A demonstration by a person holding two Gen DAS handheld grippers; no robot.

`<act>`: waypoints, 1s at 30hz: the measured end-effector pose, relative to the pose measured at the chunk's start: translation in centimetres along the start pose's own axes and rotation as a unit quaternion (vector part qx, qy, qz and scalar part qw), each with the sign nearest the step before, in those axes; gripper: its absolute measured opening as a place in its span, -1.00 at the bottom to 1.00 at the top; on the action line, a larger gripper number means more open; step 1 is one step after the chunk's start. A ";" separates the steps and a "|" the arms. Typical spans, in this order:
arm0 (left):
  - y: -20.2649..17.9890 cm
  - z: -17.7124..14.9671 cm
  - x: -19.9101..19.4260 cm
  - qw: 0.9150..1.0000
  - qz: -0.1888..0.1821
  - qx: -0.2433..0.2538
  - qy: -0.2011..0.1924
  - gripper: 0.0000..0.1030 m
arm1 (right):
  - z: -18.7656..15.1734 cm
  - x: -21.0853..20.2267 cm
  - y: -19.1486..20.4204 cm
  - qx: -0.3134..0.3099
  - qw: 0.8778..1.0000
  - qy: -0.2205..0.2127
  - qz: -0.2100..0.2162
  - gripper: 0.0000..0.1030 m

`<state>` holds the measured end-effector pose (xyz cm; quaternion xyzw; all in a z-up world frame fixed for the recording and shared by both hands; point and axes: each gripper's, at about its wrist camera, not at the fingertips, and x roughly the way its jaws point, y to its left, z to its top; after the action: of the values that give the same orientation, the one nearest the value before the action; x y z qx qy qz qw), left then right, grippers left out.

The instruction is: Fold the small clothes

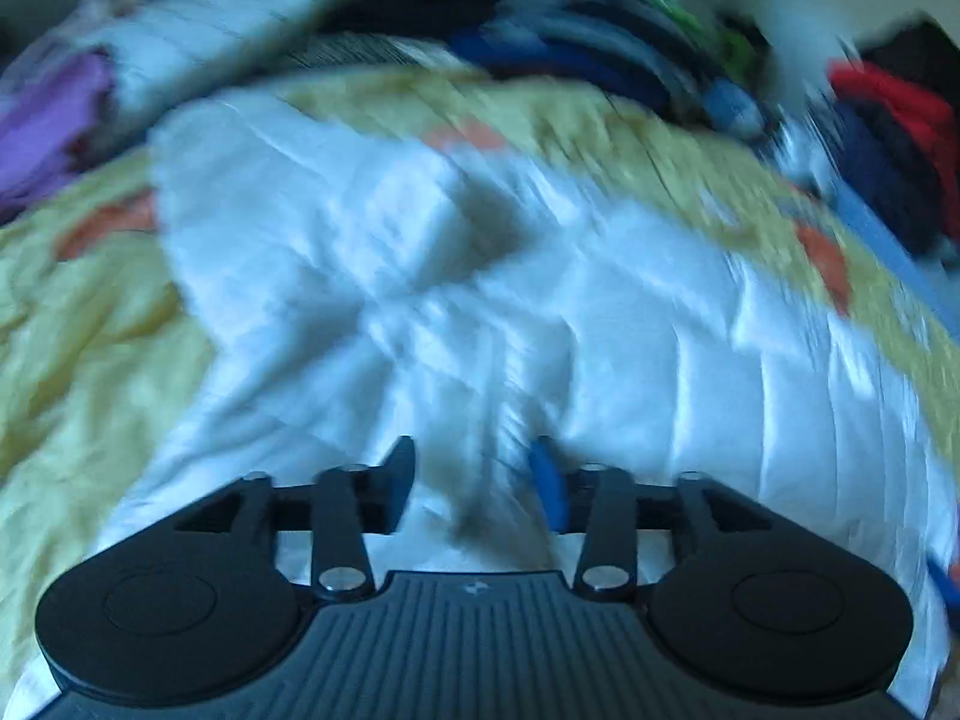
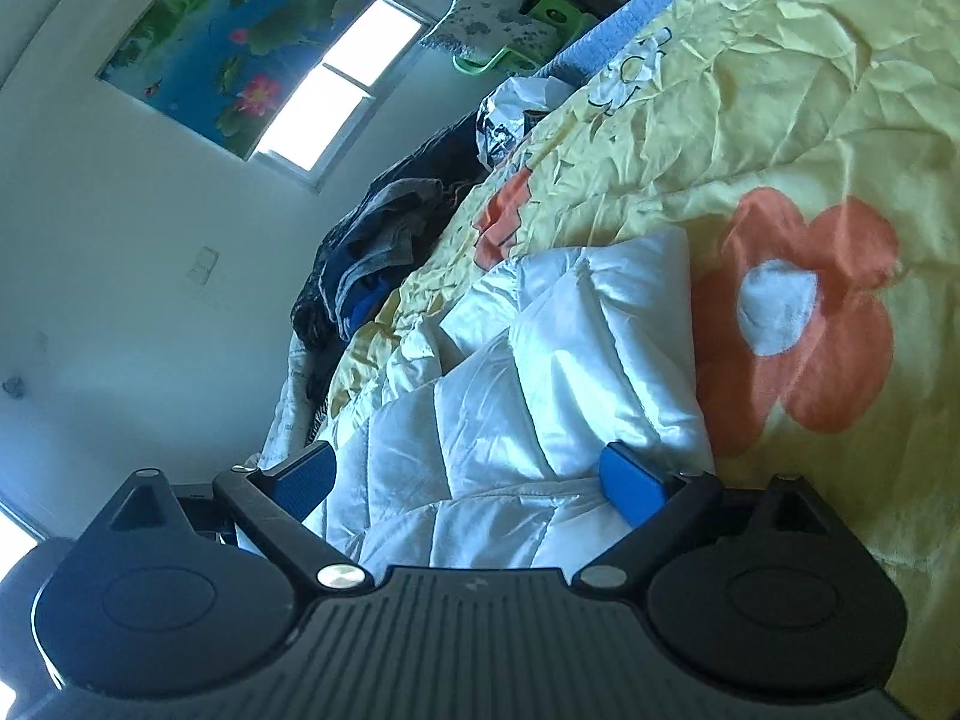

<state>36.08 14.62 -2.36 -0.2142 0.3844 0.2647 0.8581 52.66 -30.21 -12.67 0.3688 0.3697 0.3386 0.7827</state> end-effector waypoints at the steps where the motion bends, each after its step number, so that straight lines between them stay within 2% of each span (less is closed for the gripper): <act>1: 0.3 0.0 -1.5 0.999 0.016 -0.014 -0.039 0.09 | 0.2 -0.3 -0.1 0.012 1.000 -0.008 0.002 0.86; 2: 0.4 0.0 -3.0 0.996 0.034 -0.028 -0.084 0.42 | 0.3 -0.4 -0.1 0.023 1.000 -0.016 0.007 0.86; 3: 0.3 -0.2 -4.3 0.990 0.047 -0.035 -0.128 0.57 | 0.4 -0.8 0.0 0.034 0.999 -0.027 0.022 0.83; 4: -0.1 -0.4 -5.4 0.984 0.044 -0.033 -0.168 0.66 | 0.4 -1.3 0.2 0.039 0.998 -0.040 0.035 0.83; 5: -0.7 -0.5 -6.1 0.980 0.030 -0.021 -0.197 0.66 | 0.4 -1.7 0.5 0.043 0.996 -0.053 0.053 0.83; 7: -2.5 -1.1 -6.3 0.975 -0.008 0.020 -0.222 0.66 | 0.3 -1.9 1.4 0.048 0.993 -0.057 0.089 0.83; 9: -5.1 -2.0 -5.2 0.975 -0.038 0.073 -0.208 0.66 | -0.2 -1.4 2.3 0.051 0.991 -0.040 0.117 0.84; 11: -7.5 -3.4 -3.5 0.972 -0.063 0.129 -0.184 0.66 | -1.0 0.0 3.2 0.050 0.991 -0.003 0.126 0.84; 14: -10.5 -5.2 -0.8 0.966 -0.064 0.202 -0.149 0.66 | -2.5 2.1 3.8 0.030 0.993 0.045 0.100 0.85; 16: -11.3 -5.9 0.8 0.967 -0.057 0.219 -0.120 0.66 | -3.3 3.2 4.2 0.006 0.995 0.065 0.070 0.89; 19: -11.0 -5.8 3.7 0.974 -0.058 0.209 -0.059 0.70 | -3.8 3.7 4.5 -0.024 0.996 0.076 0.044 0.88; 23: -10.1 -5.6 5.4 0.975 -0.078 0.202 -0.045 0.75 | -4.0 3.8 4.1 -0.026 0.995 0.077 0.049 0.87; 26: -9.4 -5.5 4.5 0.975 -0.094 0.196 -0.035 0.72 | -4.1 3.5 3.9 -0.033 0.995 0.072 0.060 0.89; 28: -7.7 -4.3 2.6 0.975 -0.134 0.168 -0.053 0.72 | -4.3 3.4 3.9 -0.040 0.994 0.070 0.067 0.90; 30: -4.2 -2.7 -0.1 0.970 -0.185 0.117 -0.109 0.74 | -4.4 3.4 3.9 -0.045 0.994 0.068 0.072 0.90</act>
<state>37.15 9.79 -3.20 -0.1494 0.2702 0.0760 0.9481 49.70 -24.12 -12.59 0.3349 0.3784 0.4348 0.7454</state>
